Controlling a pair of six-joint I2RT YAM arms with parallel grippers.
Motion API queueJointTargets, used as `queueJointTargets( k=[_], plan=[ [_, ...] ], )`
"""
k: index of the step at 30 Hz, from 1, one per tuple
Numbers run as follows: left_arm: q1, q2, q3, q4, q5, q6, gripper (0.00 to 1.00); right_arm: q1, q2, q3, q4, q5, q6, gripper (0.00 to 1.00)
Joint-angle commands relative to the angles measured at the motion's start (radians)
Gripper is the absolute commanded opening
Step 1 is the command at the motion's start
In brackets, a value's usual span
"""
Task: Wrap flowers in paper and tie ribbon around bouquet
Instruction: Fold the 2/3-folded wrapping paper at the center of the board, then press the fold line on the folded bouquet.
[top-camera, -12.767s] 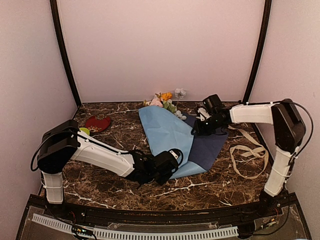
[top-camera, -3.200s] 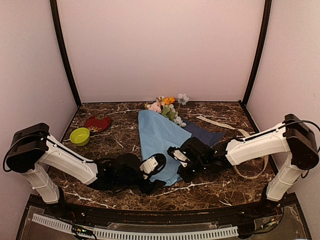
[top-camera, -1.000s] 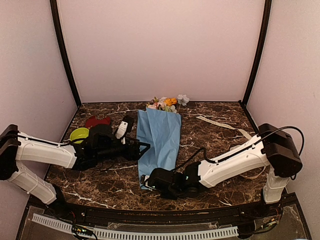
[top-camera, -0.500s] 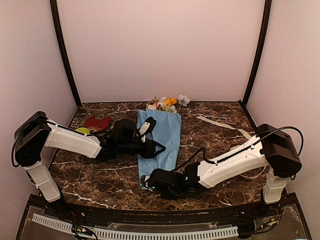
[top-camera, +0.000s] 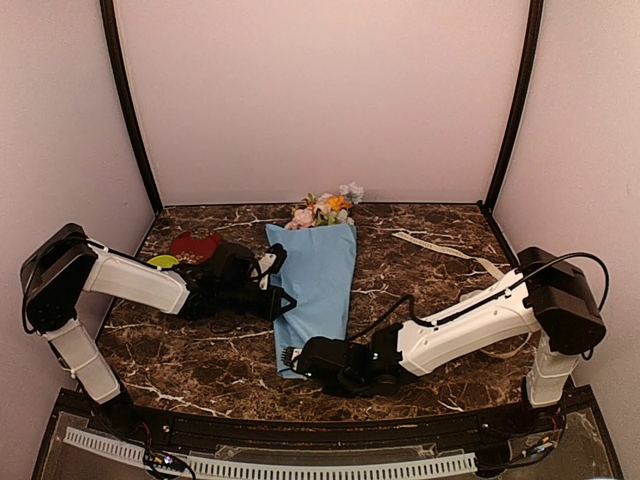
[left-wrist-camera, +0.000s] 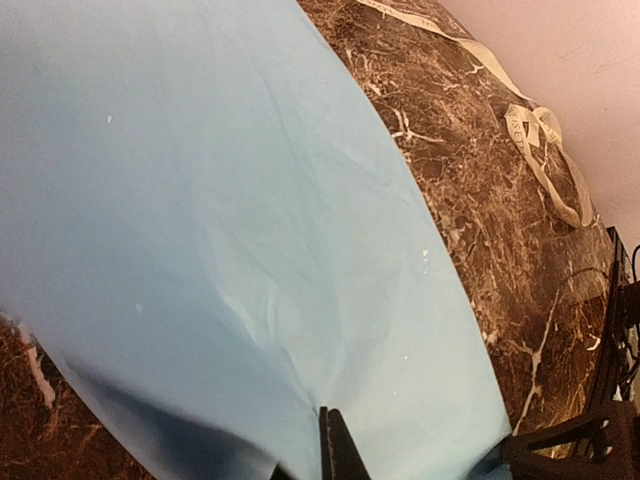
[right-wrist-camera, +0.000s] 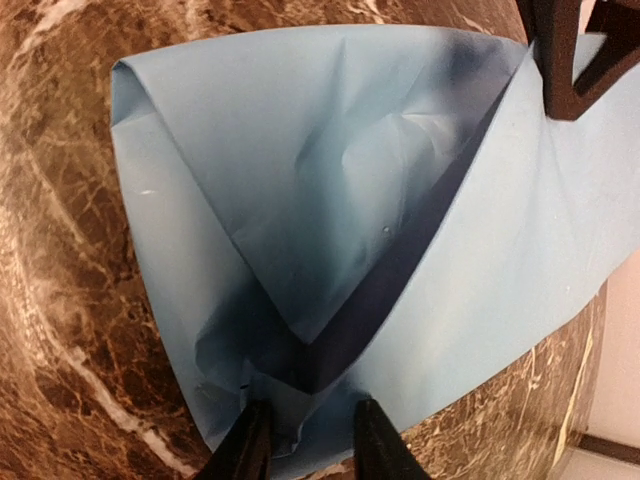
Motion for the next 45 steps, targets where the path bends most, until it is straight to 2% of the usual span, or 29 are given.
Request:
queueJointTargets(
  k=[1, 8, 16, 23, 27, 32, 39, 45],
  plan=[
    [0.023, 0.037, -0.038, 0.05, 0.021, 0.043, 0.0, 0.006, -0.036, -0.036, -0.067, 0.007, 0.016, 0.35],
    [0.057, 0.12, -0.112, 0.22, 0.064, 0.033, 0.0, 0.006, -0.164, -0.103, -0.076, -0.018, 0.049, 0.5],
    [0.067, 0.166, -0.129, 0.292, 0.104, 0.008, 0.0, -0.019, -0.39, -0.14, 0.007, -0.232, 0.094, 0.63],
    [0.068, 0.14, -0.065, 0.228, 0.158, 0.053, 0.0, -0.132, -0.297, -0.062, 0.042, -0.326, 0.198, 0.56],
    [0.069, 0.094, 0.007, 0.121, 0.159, 0.102, 0.0, -0.164, -0.188, -0.008, 0.084, -0.358, 0.23, 0.47],
    [0.086, 0.041, 0.092, -0.041, 0.139, 0.164, 0.0, -0.178, -0.069, 0.031, 0.092, -0.314, 0.255, 0.43],
    [0.121, 0.108, 0.063, -0.055, 0.176, 0.101, 0.0, -0.182, 0.039, 0.02, 0.098, -0.278, 0.281, 0.38],
    [0.157, 0.134, 0.019, -0.052, 0.062, 0.072, 0.0, -0.183, 0.03, -0.033, 0.108, -0.274, 0.293, 0.38]
  ],
)
